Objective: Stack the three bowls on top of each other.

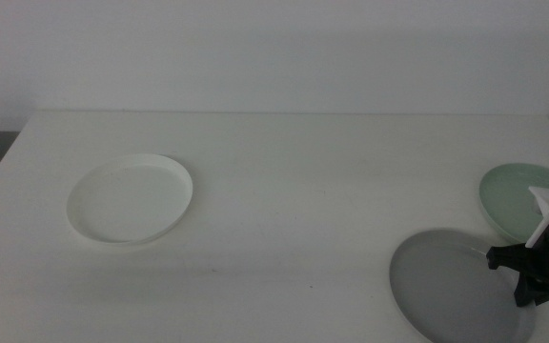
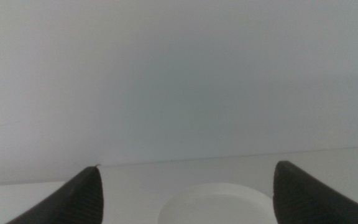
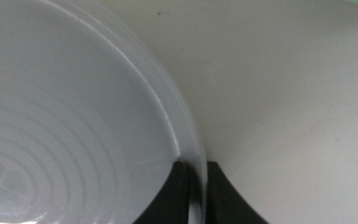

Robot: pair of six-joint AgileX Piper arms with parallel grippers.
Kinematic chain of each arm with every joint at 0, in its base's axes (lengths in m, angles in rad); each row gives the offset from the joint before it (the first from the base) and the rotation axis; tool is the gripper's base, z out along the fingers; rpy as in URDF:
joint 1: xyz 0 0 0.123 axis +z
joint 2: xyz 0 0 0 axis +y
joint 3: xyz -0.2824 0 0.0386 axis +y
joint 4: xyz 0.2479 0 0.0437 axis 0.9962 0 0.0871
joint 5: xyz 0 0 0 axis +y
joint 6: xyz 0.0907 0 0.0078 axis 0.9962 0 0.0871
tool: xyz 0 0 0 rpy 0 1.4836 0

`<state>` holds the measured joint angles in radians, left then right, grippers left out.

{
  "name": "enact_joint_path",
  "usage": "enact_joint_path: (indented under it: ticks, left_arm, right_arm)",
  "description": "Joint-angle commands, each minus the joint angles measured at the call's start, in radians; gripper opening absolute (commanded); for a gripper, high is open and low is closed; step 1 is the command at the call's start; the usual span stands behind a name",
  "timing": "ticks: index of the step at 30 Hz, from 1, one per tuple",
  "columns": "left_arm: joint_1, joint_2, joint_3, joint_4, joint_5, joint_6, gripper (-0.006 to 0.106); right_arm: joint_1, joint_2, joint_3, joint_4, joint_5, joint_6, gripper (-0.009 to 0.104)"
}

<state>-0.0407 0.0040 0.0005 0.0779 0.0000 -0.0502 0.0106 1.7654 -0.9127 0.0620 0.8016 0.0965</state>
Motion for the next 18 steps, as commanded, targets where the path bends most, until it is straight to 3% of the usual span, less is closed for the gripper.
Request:
enact_joint_path:
  ticks: [1, 7, 14, 18]
  left_arm:
    - [0.001, -0.004, 0.000, 0.002, -0.014, -0.001, 0.094]
    - [0.001, -0.004, 0.000, 0.002, -0.014, -0.001, 0.094]
    - [0.001, -0.004, 0.000, 0.002, -0.014, -0.001, 0.094]
    - [0.001, -0.004, 0.000, 0.002, -0.014, -0.001, 0.094]
  right_arm:
    - [-0.001, 0.025, 0.008, -0.030, -0.015, 0.002, -0.003]
    - [0.013, -0.005, -0.051, -0.033, 0.084, 0.005, -0.003]
    - [0.204, -0.067, -0.400, -0.030, 0.278, 0.076, -0.002]
    - [0.276, 0.018, -0.572, 0.017, 0.311, 0.077, -0.002]
